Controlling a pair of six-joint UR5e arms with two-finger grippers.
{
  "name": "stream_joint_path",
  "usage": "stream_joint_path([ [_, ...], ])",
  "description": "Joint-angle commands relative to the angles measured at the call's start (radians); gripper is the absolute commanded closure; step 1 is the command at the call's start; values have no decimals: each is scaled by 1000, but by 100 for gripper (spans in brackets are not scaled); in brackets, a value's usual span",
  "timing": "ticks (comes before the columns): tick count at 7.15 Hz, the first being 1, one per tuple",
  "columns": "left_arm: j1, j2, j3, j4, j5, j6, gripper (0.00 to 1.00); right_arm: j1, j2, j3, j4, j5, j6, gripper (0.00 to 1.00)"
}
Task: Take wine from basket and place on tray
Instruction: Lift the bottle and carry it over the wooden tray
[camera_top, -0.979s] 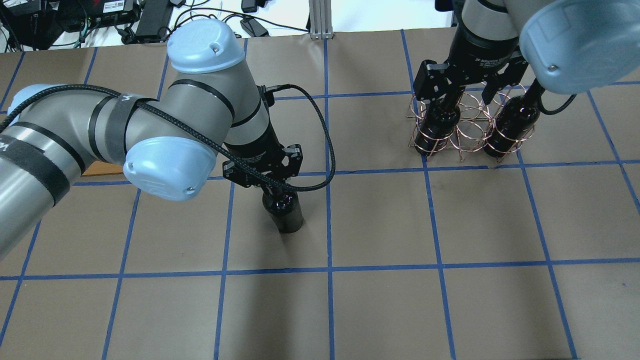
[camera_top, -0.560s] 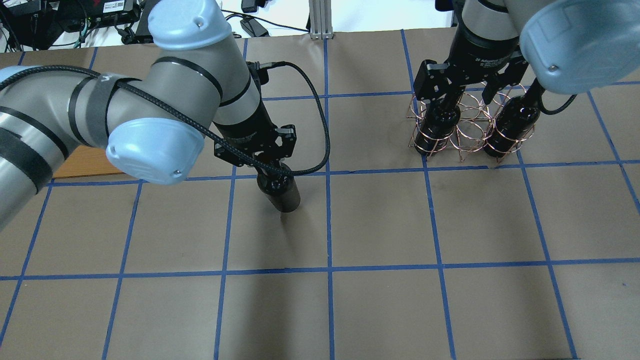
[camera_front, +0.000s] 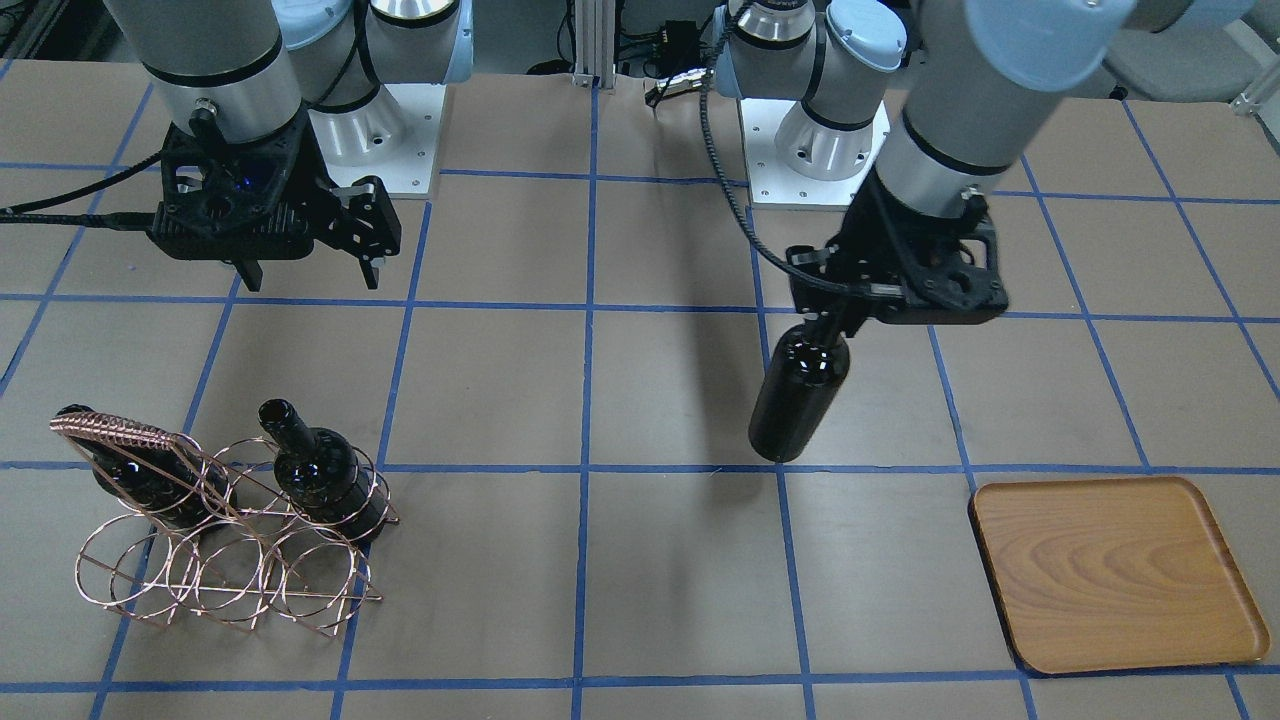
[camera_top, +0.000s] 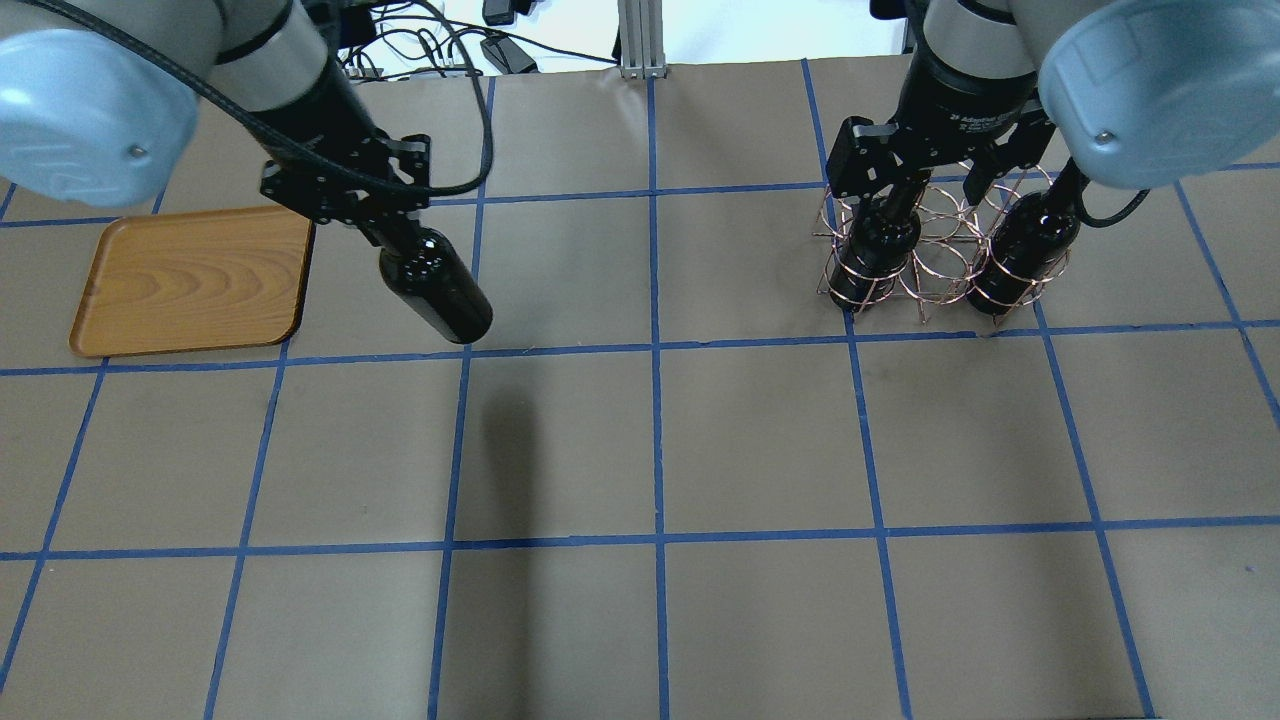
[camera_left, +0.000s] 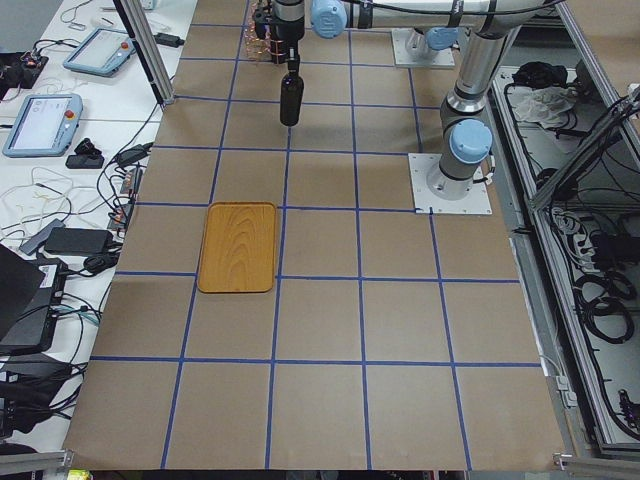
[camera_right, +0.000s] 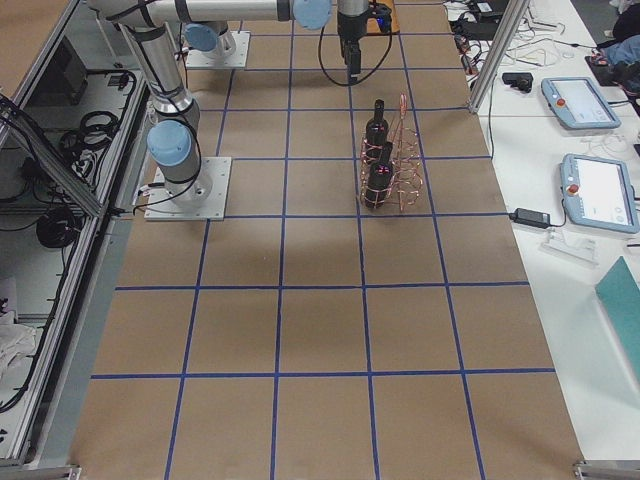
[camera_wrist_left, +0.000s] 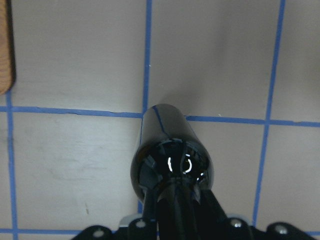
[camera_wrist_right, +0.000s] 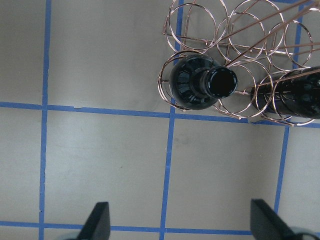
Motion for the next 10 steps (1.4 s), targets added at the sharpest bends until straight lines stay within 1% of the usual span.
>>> stream_joint_path([
  [1,174,-37,89,-67,14,173,100,0,0,0,-2,0,0,0],
  [2,232,-69,109,-70,81,258,100,0,0,0,-2,-2,0,0],
  [3,279,-95,120,-58,87,312,100,0,0,0,-2,-2,0,0],
  [5,377,-170,150,9,106,340,100,0,2,2,-2,-3,0,0],
  [6,397,-207,178,29,109,402,100,0,2,2,-2,-3,0,0],
  [7,409,-232,193,45,118,423,100,0,0,2,-2,-3,0,0],
  [8,438,-258,197,72,117,467,100,0,2,2,-3,-2,0,0],
  [10,448,-281,203,74,101,467,100,0,2,2,-3,-2,0,0],
])
